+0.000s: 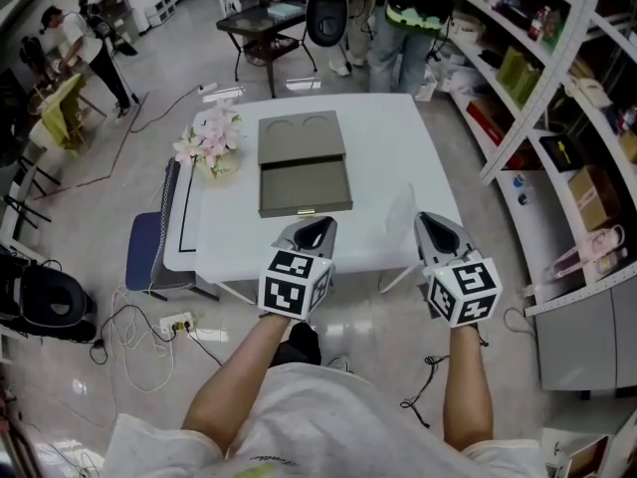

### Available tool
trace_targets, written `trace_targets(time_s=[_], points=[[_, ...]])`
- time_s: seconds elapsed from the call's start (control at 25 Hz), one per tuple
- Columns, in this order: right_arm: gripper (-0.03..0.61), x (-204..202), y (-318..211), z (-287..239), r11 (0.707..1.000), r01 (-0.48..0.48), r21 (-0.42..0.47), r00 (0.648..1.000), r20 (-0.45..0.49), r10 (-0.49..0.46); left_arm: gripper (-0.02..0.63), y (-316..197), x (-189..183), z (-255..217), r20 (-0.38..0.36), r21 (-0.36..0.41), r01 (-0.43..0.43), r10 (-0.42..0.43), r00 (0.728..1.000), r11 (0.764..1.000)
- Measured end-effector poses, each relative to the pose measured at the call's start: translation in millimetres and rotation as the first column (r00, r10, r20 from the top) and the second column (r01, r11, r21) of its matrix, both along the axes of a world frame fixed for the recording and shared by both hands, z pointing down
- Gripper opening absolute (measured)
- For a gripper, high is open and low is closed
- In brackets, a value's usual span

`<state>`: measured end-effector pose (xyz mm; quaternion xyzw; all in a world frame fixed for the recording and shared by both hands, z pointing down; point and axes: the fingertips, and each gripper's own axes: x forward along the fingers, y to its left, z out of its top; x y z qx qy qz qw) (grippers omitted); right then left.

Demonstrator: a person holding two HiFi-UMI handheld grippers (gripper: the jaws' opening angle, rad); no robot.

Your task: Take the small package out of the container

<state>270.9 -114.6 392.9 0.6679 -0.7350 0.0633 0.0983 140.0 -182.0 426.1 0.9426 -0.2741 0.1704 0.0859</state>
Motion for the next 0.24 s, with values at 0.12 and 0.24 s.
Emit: trace_targets(time_s=[0.12, 0.24], points=[[0.006, 4.2, 0.1, 1.7, 1.0, -0.007, 0.002, 1.0, 0.01, 0.007, 0.005, -1.4, -0.1, 1.6, 0.0, 0.001, 0.004, -0.004, 1.0, 1.0], [0.006, 8.7, 0.8, 3.2, 1.0, -0.014, 0.002, 1.0, 0.019, 0.013, 0.005, -2.5, 1.3, 2.6, 0.001, 0.001, 0.007, -0.007, 1.0, 1.0]])
